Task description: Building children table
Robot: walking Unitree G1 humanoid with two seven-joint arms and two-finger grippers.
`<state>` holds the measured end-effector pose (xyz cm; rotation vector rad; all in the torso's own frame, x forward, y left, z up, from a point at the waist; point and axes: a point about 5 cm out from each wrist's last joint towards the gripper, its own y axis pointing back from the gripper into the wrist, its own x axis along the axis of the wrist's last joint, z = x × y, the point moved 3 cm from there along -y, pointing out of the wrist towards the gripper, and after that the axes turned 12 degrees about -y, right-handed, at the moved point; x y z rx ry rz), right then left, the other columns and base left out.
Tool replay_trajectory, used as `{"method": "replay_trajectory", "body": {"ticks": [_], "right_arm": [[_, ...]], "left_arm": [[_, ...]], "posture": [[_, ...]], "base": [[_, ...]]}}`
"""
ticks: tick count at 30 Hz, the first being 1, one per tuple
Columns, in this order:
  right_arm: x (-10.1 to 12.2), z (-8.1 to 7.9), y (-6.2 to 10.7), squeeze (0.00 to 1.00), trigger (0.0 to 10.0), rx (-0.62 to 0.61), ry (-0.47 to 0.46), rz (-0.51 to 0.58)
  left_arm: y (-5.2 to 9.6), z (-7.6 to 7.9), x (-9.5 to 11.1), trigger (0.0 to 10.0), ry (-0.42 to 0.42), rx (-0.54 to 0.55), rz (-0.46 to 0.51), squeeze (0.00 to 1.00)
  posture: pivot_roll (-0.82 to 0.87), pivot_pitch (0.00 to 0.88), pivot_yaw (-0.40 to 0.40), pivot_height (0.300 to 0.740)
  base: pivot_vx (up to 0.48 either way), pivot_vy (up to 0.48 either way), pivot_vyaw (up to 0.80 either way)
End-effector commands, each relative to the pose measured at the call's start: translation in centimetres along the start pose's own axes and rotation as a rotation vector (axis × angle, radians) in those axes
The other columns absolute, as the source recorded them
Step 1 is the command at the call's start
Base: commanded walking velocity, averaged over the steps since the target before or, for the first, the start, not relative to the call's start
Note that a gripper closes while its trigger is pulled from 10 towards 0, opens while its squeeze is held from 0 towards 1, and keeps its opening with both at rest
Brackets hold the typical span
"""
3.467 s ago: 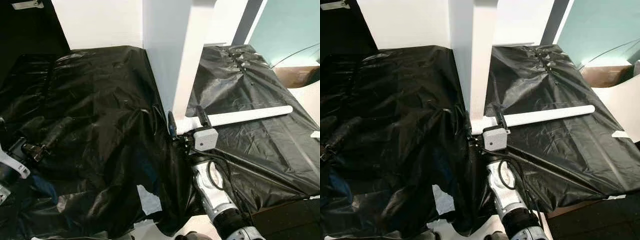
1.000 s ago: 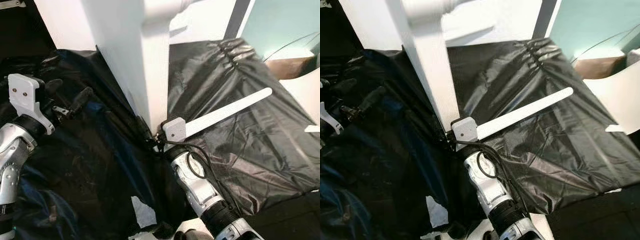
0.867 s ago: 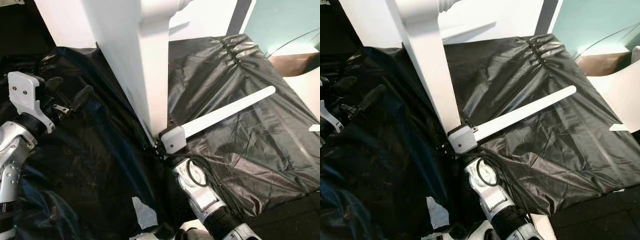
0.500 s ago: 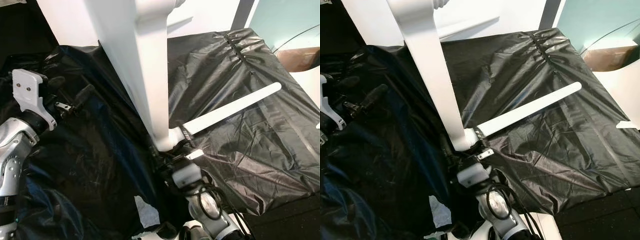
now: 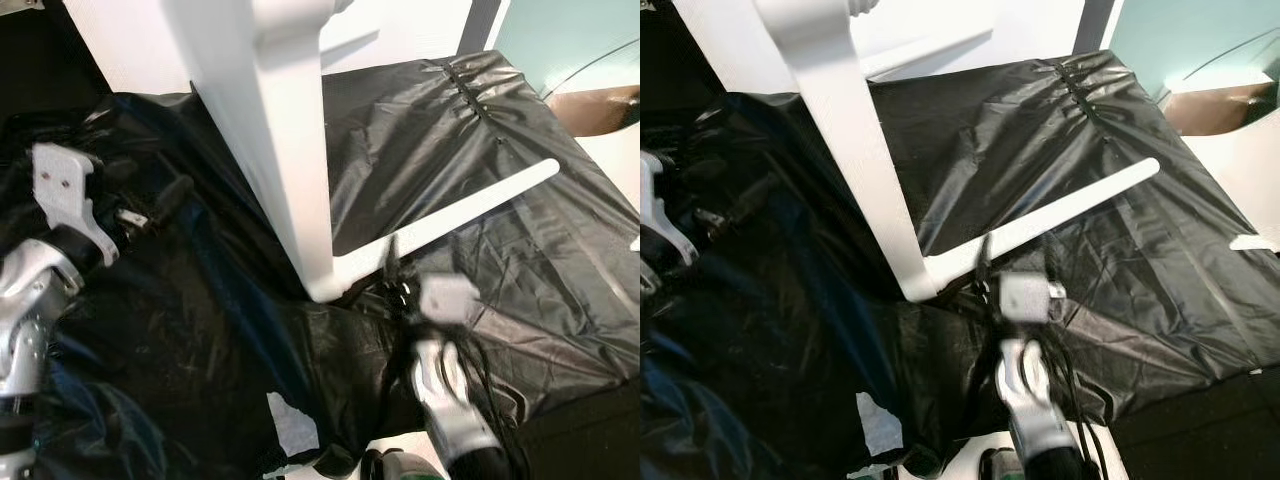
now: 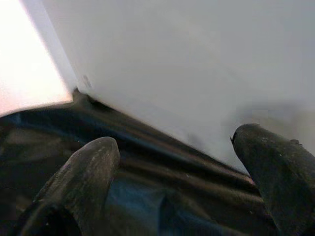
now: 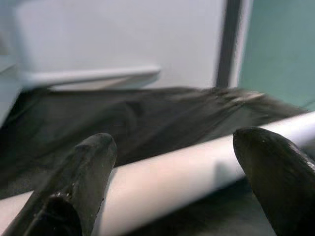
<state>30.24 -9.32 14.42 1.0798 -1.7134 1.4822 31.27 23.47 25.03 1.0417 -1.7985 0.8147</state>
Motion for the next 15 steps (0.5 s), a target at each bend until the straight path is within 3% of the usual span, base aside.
{"method": "replay_trajectory", "body": {"ticks": [1,4,5,9,12,15], "right_arm": [[-1.2,-0.5,-0.1,0.0,10.0,0.079,-0.021,-0.102],[-1.3,-0.7,-0.9,0.0,10.0,0.187,-0.058,-0.152],[-1.3,-0.6,-1.1,0.0,10.0,0.262,-0.071,-0.203],[-2.4,-0.5,-0.4,0.0,10.0,0.345,-0.131,-0.395],[-2.1,-1.6,0.0,0.0,10.0,0.422,-0.252,-0.542],[-1.4,-2.6,-0.3,0.0,10.0,0.508,-0.292,-0.59]], "left_arm": [[0.8,0.9,-0.3,10.0,0.002,-0.096,-0.002,0.0],[2.1,1.0,-1.1,10.0,0.014,-0.088,-0.041,0.0],[4.0,1.7,-1.5,10.0,0.035,-0.115,-0.082,0.0],[7.7,4.9,-2.2,10.0,0.092,-0.28,-0.186,0.0],[9.0,5.8,-2.1,10.0,0.104,-0.301,-0.213,0.0],[9.6,6.0,-1.8,10.0,0.114,-0.301,-0.216,0.0]], "posture": [[0.08,0.17,0.026,0.74],[0.08,0.17,0.023,0.74],[0.09,0.167,0.022,0.74],[0.1,0.161,0.022,0.74],[0.1,0.158,0.025,0.74],[0.1,0.154,0.024,0.74]], "base": [[0.0,0.0,0.0],[0.0,0.0,0.0],[0.0,0.0,0.0],[0.0,0.0,0.0],[0.0,0.0,0.0],[0.0,0.0,0.0]]}}
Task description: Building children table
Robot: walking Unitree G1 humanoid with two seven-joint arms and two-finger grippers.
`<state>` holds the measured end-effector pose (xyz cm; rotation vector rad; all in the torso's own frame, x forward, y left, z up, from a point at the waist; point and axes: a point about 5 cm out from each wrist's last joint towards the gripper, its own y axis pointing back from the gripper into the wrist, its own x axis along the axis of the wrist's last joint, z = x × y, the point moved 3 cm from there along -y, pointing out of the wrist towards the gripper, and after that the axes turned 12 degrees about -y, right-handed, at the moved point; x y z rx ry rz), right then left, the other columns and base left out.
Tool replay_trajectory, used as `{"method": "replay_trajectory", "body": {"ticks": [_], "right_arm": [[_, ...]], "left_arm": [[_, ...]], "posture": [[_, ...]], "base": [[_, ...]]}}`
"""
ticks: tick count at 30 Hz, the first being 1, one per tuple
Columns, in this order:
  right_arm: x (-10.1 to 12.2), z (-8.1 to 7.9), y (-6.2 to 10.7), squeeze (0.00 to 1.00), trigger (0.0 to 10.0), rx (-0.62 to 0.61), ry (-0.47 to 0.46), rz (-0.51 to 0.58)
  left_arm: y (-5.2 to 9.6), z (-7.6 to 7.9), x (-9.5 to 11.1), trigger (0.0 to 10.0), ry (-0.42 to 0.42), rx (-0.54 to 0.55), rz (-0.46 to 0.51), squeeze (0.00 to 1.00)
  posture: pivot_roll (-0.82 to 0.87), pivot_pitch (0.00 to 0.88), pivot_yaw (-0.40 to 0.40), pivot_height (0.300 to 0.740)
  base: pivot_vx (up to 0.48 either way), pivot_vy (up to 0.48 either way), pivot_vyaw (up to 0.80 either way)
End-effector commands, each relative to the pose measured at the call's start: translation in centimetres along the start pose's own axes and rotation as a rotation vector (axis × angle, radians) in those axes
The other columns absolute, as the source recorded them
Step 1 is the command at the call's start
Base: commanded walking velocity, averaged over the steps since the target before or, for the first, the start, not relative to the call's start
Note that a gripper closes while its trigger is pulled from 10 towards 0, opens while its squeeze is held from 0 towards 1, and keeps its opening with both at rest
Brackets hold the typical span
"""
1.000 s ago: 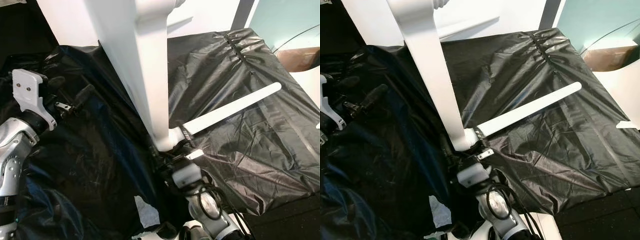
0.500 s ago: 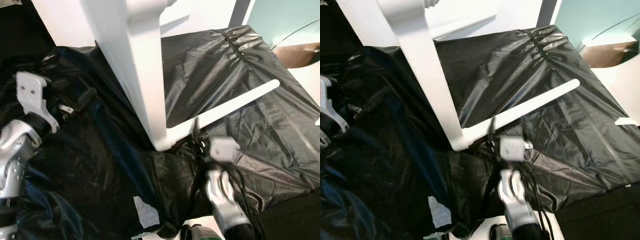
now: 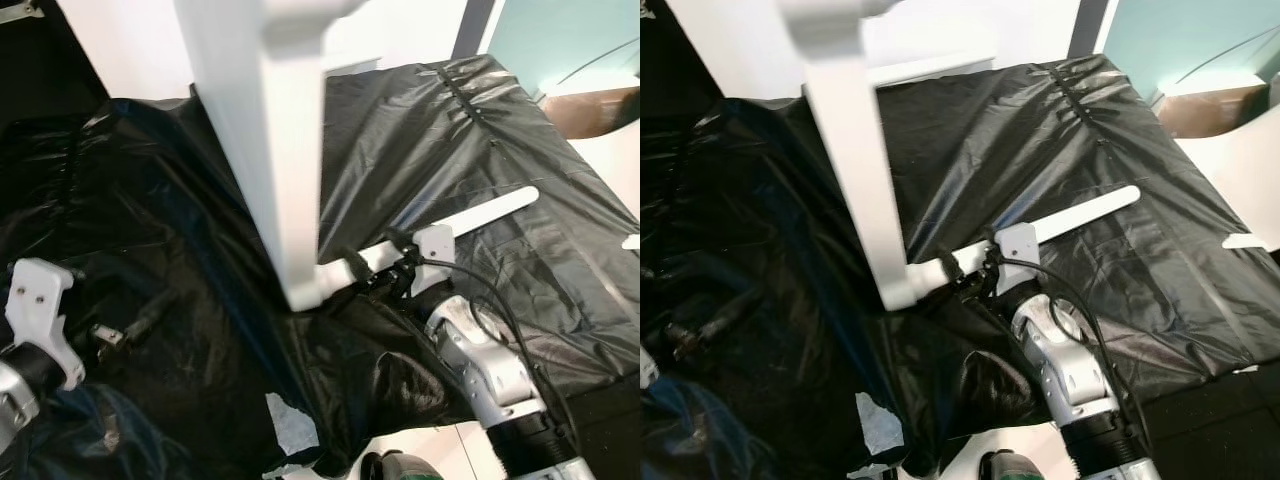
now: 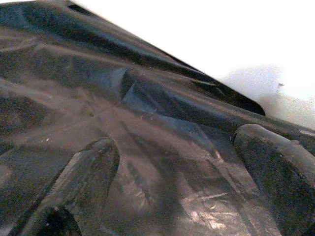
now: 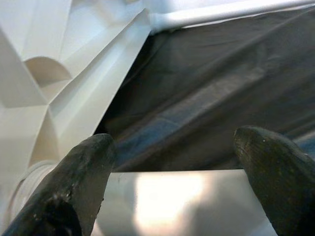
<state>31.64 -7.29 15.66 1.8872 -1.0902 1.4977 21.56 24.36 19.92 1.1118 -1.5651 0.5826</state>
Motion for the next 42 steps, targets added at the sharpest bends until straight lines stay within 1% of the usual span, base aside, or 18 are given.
{"method": "replay_trajectory", "body": {"ticks": [1,5,8,9,11,12,13,16,18,20,22,26,28,30,34,38,41,42], "right_arm": [[-2.0,-1.7,-0.4,0.0,10.0,0.097,-0.044,-0.141],[-2.3,-3.3,-1.2,0.0,10.0,0.185,-0.055,-0.223],[-2.7,-5.0,-2.5,0.0,10.0,0.253,-0.062,-0.283],[-3.0,-6.1,-3.2,0.0,10.0,0.292,-0.085,-0.305],[-3.1,-6.8,-3.7,0.0,10.0,0.314,-0.093,-0.313],[-3.3,-7.0,-3.9,0.0,10.0,0.322,-0.096,-0.319],[-3.5,-7.7,-4.8,0.0,10.0,0.34,-0.12,-0.316],[-3.8,-8.1,-5.6,0.0,10.0,0.348,-0.143,-0.326],[-4.0,-8.3,-5.9,0.0,10.0,0.351,-0.148,-0.329],[-4.2,-8.5,-6.3,0.0,10.0,0.351,-0.157,-0.329],[-4.4,-8.7,-7.1,0.0,10.0,0.35,-0.173,-0.322],[-4.6,-9.4,-8.0,0.0,10.0,0.371,-0.194,-0.312],[-4.5,-9.7,-8.3,0.0,10.0,0.376,-0.201,-0.301],[-4.4,-9.3,-8.2,0.0,10.0,0.377,-0.195,-0.297],[-4.1,-7.7,-7.6,0.0,10.0,0.368,-0.174,-0.288],[-2.6,-5.5,-6.5,0.0,10.0,0.303,-0.123,-0.218],[-1.9,-3.7,-4.9,0.0,10.0,0.252,-0.047,-0.177],[-1.0,-2.8,-4.1,0.0,10.0,0.212,-0.003,-0.127]], "left_arm": [[1.0,1.4,0.5,10.0,0.0,-0.178,0.017,0.0],[2.1,2.5,0.7,10.0,0.024,-0.219,0.009,0.0],[3.3,5.2,0.2,10.0,0.052,-0.293,-0.027,0.0],[3.4,6.7,0.2,10.0,0.07,-0.307,-0.031,0.0],[3.1,7.6,0.0,10.0,0.076,-0.298,-0.035,0.0],[2.8,7.6,-0.1,10.0,0.066,-0.268,-0.04,0.0],[1.8,7.9,-1.1,10.0,0.088,-0.154,-0.095,0.0],[0.8,9.5,-0.8,10.0,0.117,-0.134,-0.076,0.0],[0.3,9.9,-0.7,10.0,0.128,-0.114,-0.071,0.0],[-0.8,10.0,-0.7,10.0,0.132,-0.038,-0.078,0.0],[-2.0,9.1,-1.3,10.0,0.106,0.133,-0.126,0.0],[-2.6,10.1,-0.7,10.0,0.066,0.128,-0.124,0.0],[-3.1,9.6,-0.8,10.0,0.004,0.202,-0.163,0.0],[-3.5,9.4,-0.4,10.0,0.036,0.271,-0.153,0.0],[-4.0,9.0,1.0,10.0,0.024,0.376,-0.108,0.0],[-4.1,8.6,1.5,10.0,-0.002,0.383,-0.095,0.0],[-4.4,8.6,1.9,10.0,-0.012,0.369,-0.083,0.0],[-4.7,8.6,2.1,10.0,-0.016,0.37,-0.075,0.0]], "posture": [[0.11,0.153,0.012,0.74],[0.11,0.153,0.01,0.74],[0.13,0.153,0.004,0.74],[0.14,0.153,0.001,0.74],[0.14,0.151,-0.002,0.74],[0.15,0.15,-0.008,0.74],[0.17,0.146,-0.02,0.74],[0.18,0.143,-0.027,0.74],[0.18,0.141,-0.029,0.74],[0.19,0.139,-0.033,0.74],[0.2,0.139,-0.037,0.74],[0.2,0.133,-0.043,0.74],[0.21,0.131,-0.042,0.74],[0.21,0.129,-0.043,0.74],[0.21,0.125,-0.043,0.74],[0.21,0.119,-0.042,0.74],[0.2,0.113,-0.036,0.74],[0.19,0.114,-0.028,0.74]], "base": [[0.0,0.0,0.0],[0.0,0.0,0.0],[0.0,0.0,0.0],[0.0,0.0,0.0],[0.0,0.0,0.0],[0.0,0.0,0.0],[0.0,0.0,0.0],[0.0,0.0,0.0],[0.0,0.0,0.0],[0.0,0.0,0.0],[0.0,0.0,0.0],[0.0,0.0,0.0],[0.0,0.0,0.0],[0.0,0.0,0.0],[0.0,0.0,0.0],[0.0,0.0,0.0],[0.0,0.0,0.0],[0.0,0.0,0.0]]}}
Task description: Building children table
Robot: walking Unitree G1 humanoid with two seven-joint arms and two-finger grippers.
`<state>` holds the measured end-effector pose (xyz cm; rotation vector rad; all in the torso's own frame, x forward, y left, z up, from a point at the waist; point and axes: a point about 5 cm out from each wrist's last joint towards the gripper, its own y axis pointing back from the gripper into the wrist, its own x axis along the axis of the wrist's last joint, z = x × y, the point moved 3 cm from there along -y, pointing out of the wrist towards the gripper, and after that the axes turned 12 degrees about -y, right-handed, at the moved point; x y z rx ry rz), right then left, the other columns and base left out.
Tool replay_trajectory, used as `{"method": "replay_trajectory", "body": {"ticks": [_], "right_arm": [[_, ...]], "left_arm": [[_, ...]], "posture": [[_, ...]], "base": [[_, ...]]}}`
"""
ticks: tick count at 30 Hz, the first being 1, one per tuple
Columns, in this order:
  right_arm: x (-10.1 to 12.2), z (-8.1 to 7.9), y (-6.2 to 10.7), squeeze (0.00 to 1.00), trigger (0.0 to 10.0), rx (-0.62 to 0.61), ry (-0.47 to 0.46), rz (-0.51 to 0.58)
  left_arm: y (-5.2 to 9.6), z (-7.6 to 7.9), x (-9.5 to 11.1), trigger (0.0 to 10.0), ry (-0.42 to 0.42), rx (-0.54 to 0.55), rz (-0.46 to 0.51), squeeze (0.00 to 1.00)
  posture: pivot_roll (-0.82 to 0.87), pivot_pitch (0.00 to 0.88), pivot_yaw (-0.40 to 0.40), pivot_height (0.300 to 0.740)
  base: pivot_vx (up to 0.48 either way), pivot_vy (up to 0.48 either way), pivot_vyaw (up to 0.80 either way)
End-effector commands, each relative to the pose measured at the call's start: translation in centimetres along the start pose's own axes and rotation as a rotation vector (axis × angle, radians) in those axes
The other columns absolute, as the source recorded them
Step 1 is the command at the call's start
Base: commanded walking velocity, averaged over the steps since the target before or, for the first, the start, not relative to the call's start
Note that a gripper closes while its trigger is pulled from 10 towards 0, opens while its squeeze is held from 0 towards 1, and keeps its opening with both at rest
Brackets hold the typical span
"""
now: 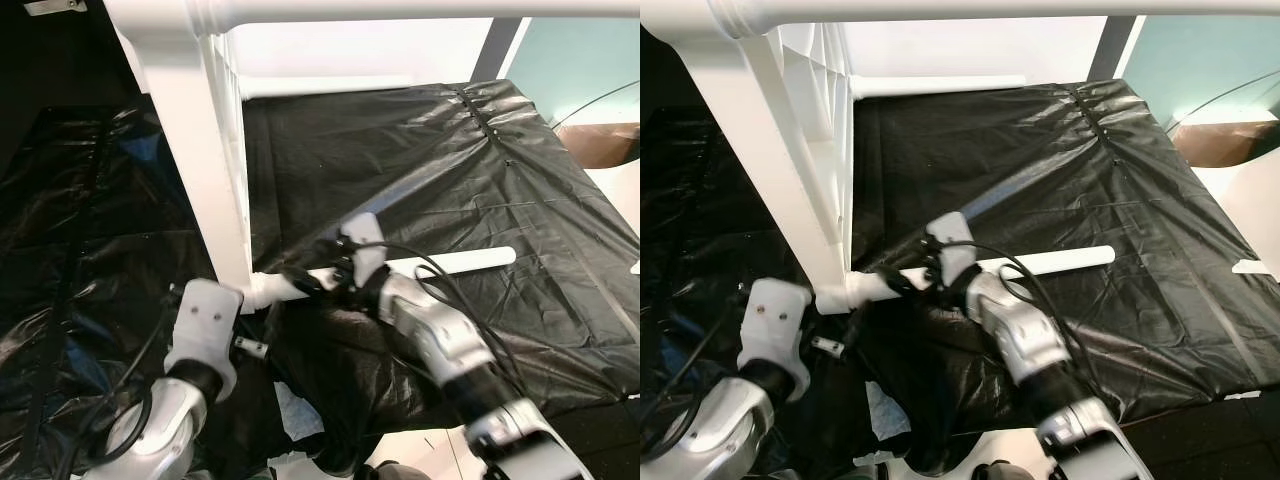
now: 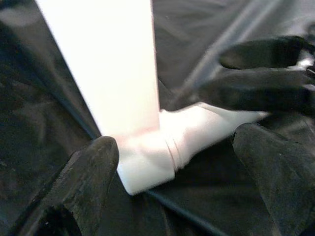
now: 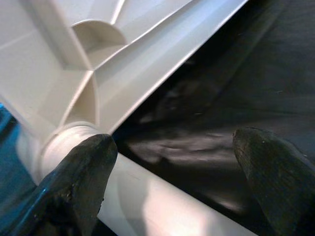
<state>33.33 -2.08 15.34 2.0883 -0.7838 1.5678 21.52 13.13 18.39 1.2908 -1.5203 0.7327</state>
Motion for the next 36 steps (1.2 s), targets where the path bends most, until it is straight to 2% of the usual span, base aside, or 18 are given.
{"method": "replay_trajectory", "body": {"ticks": [1,4,7,10,14,19,22,23,24,25,29,33,36], "right_arm": [[1.0,0.3,0.7,0.0,10.0,-0.025,0.025,0.049],[3.4,1.6,2.1,0.0,10.0,-0.091,-0.029,0.154],[4.0,2.1,2.9,0.0,10.0,-0.113,-0.02,0.169],[4.1,3.0,3.9,0.0,10.0,-0.154,0.001,0.167],[3.8,3.4,4.4,0.0,10.0,-0.172,0.003,0.15],[3.1,3.3,4.6,0.0,10.0,-0.161,0.015,0.118],[3.3,3.4,4.5,0.0,10.0,-0.168,0.013,0.126],[3.3,3.4,4.5,0.0,10.0,-0.168,0.014,0.127],[3.4,3.4,4.5,0.0,10.0,-0.172,0.018,0.128],[3.4,3.4,4.5,0.0,10.0,-0.173,0.019,0.128],[3.5,3.4,4.6,0.0,10.0,-0.176,0.023,0.137],[3.6,3.7,4.9,0.0,10.0,-0.197,0.026,0.146],[3.6,3.9,5.2,0.0,10.0,-0.213,0.034,0.151]], "left_arm": [[0.1,-1.3,-0.3,10.0,-0.006,0.165,-0.046,0.0],[-0.4,-1.3,0.0,10.0,-0.013,0.208,-0.037,0.0],[-0.5,-1.7,0.5,10.0,-0.007,0.253,-0.019,0.0],[-0.5,-2.2,0.7,10.0,-0.026,0.315,-0.019,0.0],[-0.2,-2.1,0.6,10.0,-0.052,0.315,-0.03,0.0],[0.3,-2.9,1.2,10.0,-0.049,0.377,-0.008,0.0],[-0.5,-3.0,2.1,10.0,0.03,0.446,0.047,0.0],[-0.6,-3.0,2.2,10.0,0.031,0.452,0.051,0.0],[-1.1,-2.7,2.4,10.0,0.077,0.442,0.068,0.0],[-1.3,-2.6,2.6,10.0,0.089,0.444,0.085,0.0],[-2.6,-2.8,3.1,10.0,0.089,0.471,0.134,0.0],[-4.6,-4.0,3.0,10.0,0.067,0.47,0.182,0.0],[-5.9,-4.8,2.6,10.0,0.089,0.47,0.206,0.0]], "posture": [[0.18,0.114,-0.024,0.74],[0.17,0.122,-0.019,0.74],[0.17,0.127,-0.018,0.74],[0.16,0.128,-0.014,0.74],[0.16,0.131,-0.014,0.74],[0.17,0.129,-0.013,0.74],[0.17,0.124,-0.016,0.74],[0.16,0.124,-0.018,0.74],[0.16,0.122,-0.02,0.74],[0.15,0.117,-0.021,0.74],[0.13,0.108,-0.015,0.74],[0.11,0.099,-0.006,0.74],[0.09,0.089,0.005,0.74]], "base": [[0.0,0.0,0.0],[0.0,0.0,0.0],[0.0,0.0,0.0],[0.0,0.0,0.0],[0.0,0.0,0.0],[0.0,0.0,0.0],[0.0,0.0,0.0],[0.0,0.0,0.0],[0.0,0.0,0.0],[0.0,0.0,0.0],[0.0,0.0,0.0],[0.0,0.0,0.0],[0.0,0.0,0.0]]}}
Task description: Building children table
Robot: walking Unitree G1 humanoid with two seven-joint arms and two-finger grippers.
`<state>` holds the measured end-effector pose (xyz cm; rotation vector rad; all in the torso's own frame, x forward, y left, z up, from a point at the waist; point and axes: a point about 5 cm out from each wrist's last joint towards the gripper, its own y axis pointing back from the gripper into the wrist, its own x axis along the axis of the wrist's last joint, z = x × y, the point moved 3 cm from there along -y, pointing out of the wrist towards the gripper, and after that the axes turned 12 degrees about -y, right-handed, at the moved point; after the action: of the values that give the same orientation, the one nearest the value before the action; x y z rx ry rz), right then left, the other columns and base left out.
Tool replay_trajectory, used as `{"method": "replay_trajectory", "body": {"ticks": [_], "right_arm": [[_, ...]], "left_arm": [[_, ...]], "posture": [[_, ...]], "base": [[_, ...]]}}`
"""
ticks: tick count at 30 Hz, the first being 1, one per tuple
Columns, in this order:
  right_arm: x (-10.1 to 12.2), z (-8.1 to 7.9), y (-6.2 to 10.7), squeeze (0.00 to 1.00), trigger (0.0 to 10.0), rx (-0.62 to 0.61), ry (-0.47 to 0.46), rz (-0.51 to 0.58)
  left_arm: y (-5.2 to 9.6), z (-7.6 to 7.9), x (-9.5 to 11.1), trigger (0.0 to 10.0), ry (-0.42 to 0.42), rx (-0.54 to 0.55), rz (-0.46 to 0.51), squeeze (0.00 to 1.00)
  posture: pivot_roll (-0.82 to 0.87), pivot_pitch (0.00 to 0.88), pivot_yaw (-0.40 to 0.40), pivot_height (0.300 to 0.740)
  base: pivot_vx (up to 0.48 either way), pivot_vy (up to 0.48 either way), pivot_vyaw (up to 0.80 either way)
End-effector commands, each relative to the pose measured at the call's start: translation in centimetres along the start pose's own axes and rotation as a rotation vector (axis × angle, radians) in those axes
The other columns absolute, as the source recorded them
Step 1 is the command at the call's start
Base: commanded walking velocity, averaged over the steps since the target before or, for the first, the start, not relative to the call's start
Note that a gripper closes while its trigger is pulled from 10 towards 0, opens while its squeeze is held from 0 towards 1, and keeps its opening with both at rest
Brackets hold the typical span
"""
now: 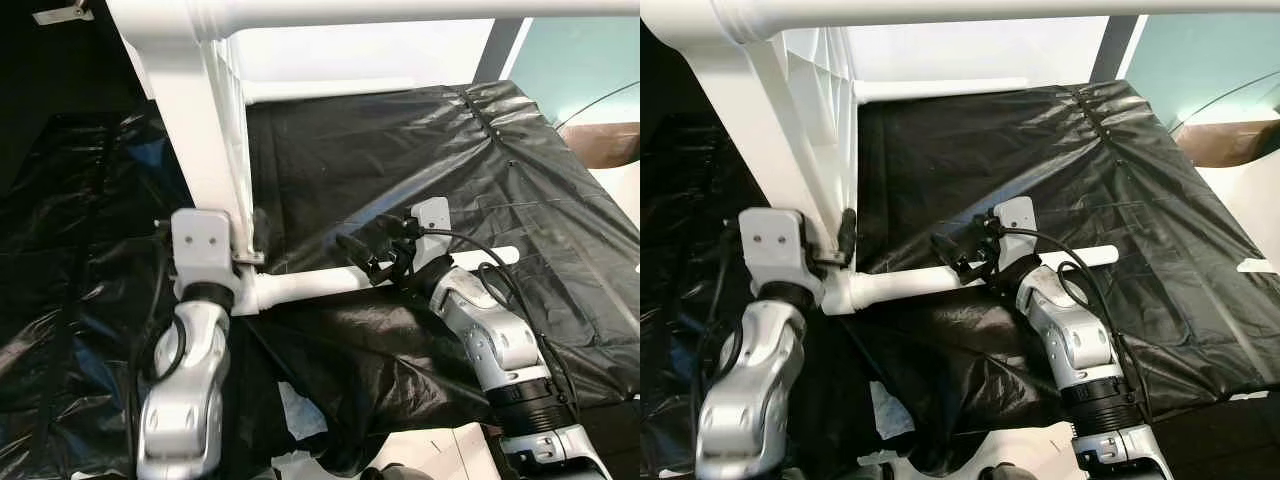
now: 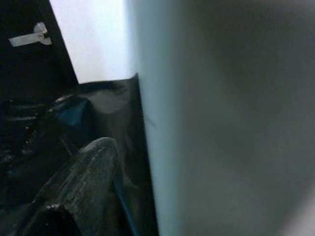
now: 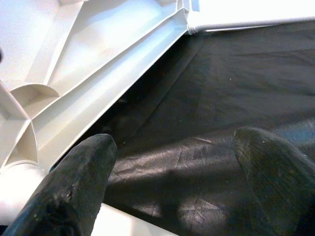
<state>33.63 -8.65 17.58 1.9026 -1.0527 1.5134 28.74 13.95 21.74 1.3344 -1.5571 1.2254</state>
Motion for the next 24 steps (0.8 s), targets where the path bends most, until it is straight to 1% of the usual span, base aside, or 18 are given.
{"method": "replay_trajectory", "body": {"ticks": [1,3,6,7,8,10,14,15,16,20,23,24], "right_arm": [[0.2,0.3,0.4,0.0,10.0,-0.014,0.01,0.013],[0.2,0.4,0.4,0.0,10.0,-0.019,0.014,0.015],[0.2,0.4,0.5,0.0,10.0,-0.023,0.022,0.016],[0.1,0.5,0.5,0.0,10.0,-0.026,0.031,0.013],[-0.2,0.6,0.7,0.0,10.0,-0.035,0.04,-0.002],[-0.6,0.9,0.8,0.0,10.0,-0.045,0.048,-0.015],[-0.7,1.1,0.9,0.0,10.0,-0.053,0.05,-0.02],[-0.9,1.1,0.9,0.0,10.0,-0.053,0.053,-0.025],[-1.0,1.1,0.9,0.0,10.0,-0.051,0.055,-0.029],[-1.2,1.1,0.8,0.0,10.0,-0.042,0.058,-0.04],[-1.4,1.1,0.6,0.0,10.0,-0.033,0.061,-0.047],[-1.4,1.0,0.5,0.0,10.0,-0.026,0.067,-0.05]], "left_arm": [[-0.1,-1.0,-0.3,10.0,0.009,0.132,-0.02,0.0],[-0.8,-1.3,-0.4,10.0,0.007,0.172,-0.005,0.0],[-1.5,-2.3,-0.8,10.0,0.026,0.237,0.002,0.0],[-1.5,-2.7,-0.8,9.6,0.019,0.25,0.013,0.0],[-1.5,-3.5,-0.9,0.0,0.013,0.27,0.031,0.0],[-1.1,-4.7,-1.0,0.0,-0.013,0.297,0.038,0.0],[-0.2,-6.3,-1.2,0.0,-0.041,0.329,0.035,0.0],[0.6,-7.4,-1.2,0.0,-0.068,0.363,0.037,0.0],[1.2,-7.8,-1.1,0.0,-0.081,0.381,0.036,0.0],[2.9,-8.8,-1.1,0.0,-0.109,0.423,0.031,0.0],[3.6,-9.4,-1.1,0.0,-0.126,0.424,0.037,0.0],[4.0,-10.1,-1.1,0.0,-0.146,0.42,0.04,0.0]], "posture": [[0.09,0.089,0.005,0.74],[0.08,0.084,0.005,0.74],[0.07,0.084,0.002,0.74],[0.08,0.085,-0.001,0.74],[0.08,0.089,-0.006,0.74],[0.08,0.096,-0.007,0.74],[0.09,0.102,-0.008,0.74],[0.1,0.105,-0.012,0.74],[0.1,0.108,-0.017,0.74],[0.12,0.11,-0.028,0.74],[0.13,0.11,-0.035,0.74],[0.13,0.11,-0.038,0.74]], "base": [[0.0,0.0,0.0],[0.0,0.0,0.0],[0.0,0.0,0.0],[0.0,0.0,0.0],[0.0,0.0,0.0],[0.0,0.0,0.0],[0.0,0.0,0.0],[0.0,0.0,0.0],[0.0,0.0,0.0],[0.0,0.0,0.0],[0.0,0.0,0.0],[0.0,0.0,0.0]]}}
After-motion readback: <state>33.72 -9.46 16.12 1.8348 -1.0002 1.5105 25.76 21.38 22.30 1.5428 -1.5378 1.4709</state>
